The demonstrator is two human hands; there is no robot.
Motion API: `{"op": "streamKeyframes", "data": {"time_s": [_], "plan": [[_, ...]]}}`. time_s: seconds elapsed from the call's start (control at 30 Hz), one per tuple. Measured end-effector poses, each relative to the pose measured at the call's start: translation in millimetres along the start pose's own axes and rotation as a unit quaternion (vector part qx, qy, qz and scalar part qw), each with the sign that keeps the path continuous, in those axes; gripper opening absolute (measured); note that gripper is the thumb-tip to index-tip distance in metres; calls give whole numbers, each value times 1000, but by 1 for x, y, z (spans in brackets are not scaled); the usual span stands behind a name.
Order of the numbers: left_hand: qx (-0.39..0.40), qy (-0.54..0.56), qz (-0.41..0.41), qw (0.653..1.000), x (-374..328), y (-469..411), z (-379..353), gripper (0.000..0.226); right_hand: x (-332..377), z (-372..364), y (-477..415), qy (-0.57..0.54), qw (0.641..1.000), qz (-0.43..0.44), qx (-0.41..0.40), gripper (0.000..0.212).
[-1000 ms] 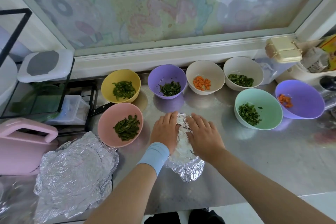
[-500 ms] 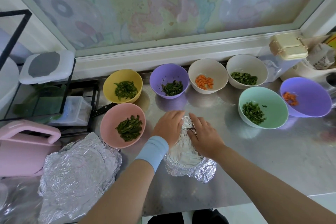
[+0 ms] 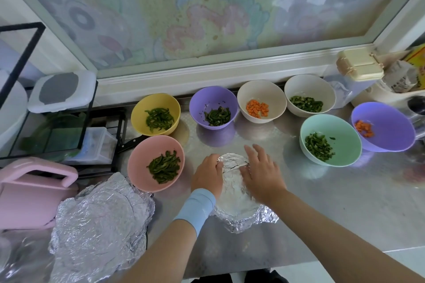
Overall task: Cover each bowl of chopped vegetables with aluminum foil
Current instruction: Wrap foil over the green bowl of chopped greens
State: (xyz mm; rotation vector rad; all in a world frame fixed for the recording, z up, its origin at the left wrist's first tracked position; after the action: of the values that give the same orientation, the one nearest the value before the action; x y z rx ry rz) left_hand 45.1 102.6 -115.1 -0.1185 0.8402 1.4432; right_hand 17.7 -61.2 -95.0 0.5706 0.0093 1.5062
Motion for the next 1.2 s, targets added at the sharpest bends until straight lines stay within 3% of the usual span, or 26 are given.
{"op": "streamKeyframes", "data": {"time_s": [0.07, 0.13, 0.2, 0.27, 0.37, 0.47, 0.8, 0.9, 1.03, 1.13, 1.2], "plan": [[4, 21, 36, 999, 6, 6, 0, 28, -5, -3, 6, -55, 998, -36, -4, 46], [5, -36, 41, 998, 3, 6, 4, 31, -4, -14, 6, -85, 995, -38, 33, 38], [-10, -107, -20, 994, -13, 3, 11, 41, -3, -18, 4, -97, 994, -28, 43, 34], [13, -117, -130, 985, -39, -1, 10, 60, -2, -16, 1, -96, 994, -24, 37, 33], [73, -130, -212, 966, -55, -7, -6, 49, -2, -17, 0, -85, 995, -19, 37, 31], [67, -93, -172, 978, -41, -14, -9, 27, -2, -18, -2, -84, 996, -6, 37, 27], [73, -3, -84, 994, -22, -15, -8, 31, 6, -13, -6, -46, 997, 40, 40, 29], [48, 44, -28, 997, -9, -11, -4, 33, 3, -4, 5, 8, 1000, -9, -2, 42], [-9, 178, 76, 981, 24, 3, -4, 34, 1, -7, 27, -22, 997, -68, -26, 51], [-6, 147, 55, 988, 21, 6, -1, 29, -3, -14, 22, -60, 996, -61, 3, 50], [-24, 75, -19, 997, 3, 2, 10, 34, -5, -12, 16, -66, 997, -44, 1, 46]]}}
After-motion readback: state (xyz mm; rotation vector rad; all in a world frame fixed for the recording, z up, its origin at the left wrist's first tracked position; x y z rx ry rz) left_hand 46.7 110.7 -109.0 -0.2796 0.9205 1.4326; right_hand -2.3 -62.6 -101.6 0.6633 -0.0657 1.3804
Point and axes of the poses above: each hand's wrist, its own y-axis away from the middle knuckle, its own z-axis out of the back of the hand, x = y × z, the point moved 9 cm from there along -y, towards the middle knuckle, and after that the axes turned 10 degrees about x, right-handed, at the moved point
